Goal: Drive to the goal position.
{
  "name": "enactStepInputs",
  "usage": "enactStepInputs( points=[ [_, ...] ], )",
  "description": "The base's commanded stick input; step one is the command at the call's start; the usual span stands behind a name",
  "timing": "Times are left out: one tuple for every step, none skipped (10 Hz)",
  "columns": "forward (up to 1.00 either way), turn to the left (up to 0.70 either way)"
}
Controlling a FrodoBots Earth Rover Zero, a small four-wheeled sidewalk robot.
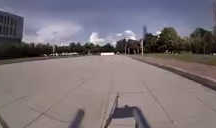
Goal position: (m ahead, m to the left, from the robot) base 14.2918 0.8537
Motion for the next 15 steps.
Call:
enactStepInputs(
  points=[
    [1.00, -0.02],
    [1.00, -0.02],
    [1.00, -0.02],
    [1.00, -0.02],
    [1.00, -0.02],
    [1.00, -0.02],
    [1.00, -0.02],
    [1.00, -0.02],
    [1.00, -0.02],
    [1.00, -0.02],
    [1.00, -0.02],
    [1.00, -0.02],
    [1.00, -0.03],
    [1.00, -0.15],
    [1.00, -0.38]
  ],
)
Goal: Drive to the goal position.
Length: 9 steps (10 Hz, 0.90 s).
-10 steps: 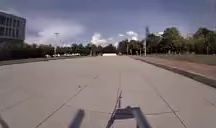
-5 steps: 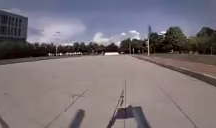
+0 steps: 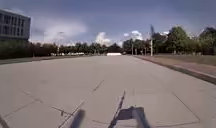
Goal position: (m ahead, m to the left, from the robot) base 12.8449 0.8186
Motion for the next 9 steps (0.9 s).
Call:
enactStepInputs(
  points=[
    [1.00, -0.42],
    [1.00, -0.42],
    [1.00, -0.42],
    [1.00, -0.42],
    [1.00, -0.42],
    [1.00, -0.42],
    [1.00, -0.42],
    [1.00, -0.42],
    [1.00, -0.42]
  ],
)
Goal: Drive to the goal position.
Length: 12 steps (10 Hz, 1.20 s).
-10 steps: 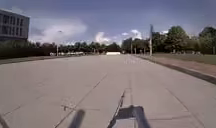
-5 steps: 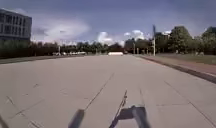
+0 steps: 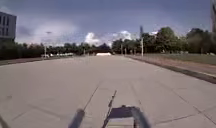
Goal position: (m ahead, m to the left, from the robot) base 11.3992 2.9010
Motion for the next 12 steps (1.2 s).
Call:
enactStepInputs(
  points=[
    [1.00, -0.42],
    [1.00, -0.42],
    [1.00, -0.42],
    [1.00, -0.42],
    [1.00, -0.37],
    [1.00, -0.26],
    [1.00, -0.02],
    [1.00, -0.02],
    [1.00, -0.02],
    [1.00, -0.02],
    [1.00, -0.02],
    [1.00, -0.02]
  ],
)
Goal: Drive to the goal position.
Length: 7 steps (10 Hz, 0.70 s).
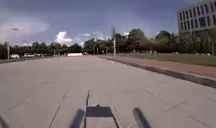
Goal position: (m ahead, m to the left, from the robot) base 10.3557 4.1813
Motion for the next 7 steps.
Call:
enactStepInputs(
  points=[
    [1.00, -0.02],
    [1.00, -0.02],
    [1.00, -0.02],
    [1.00, -0.02],
    [1.00, -0.02],
    [1.00, -0.02],
    [1.00, -0.02]
  ],
)
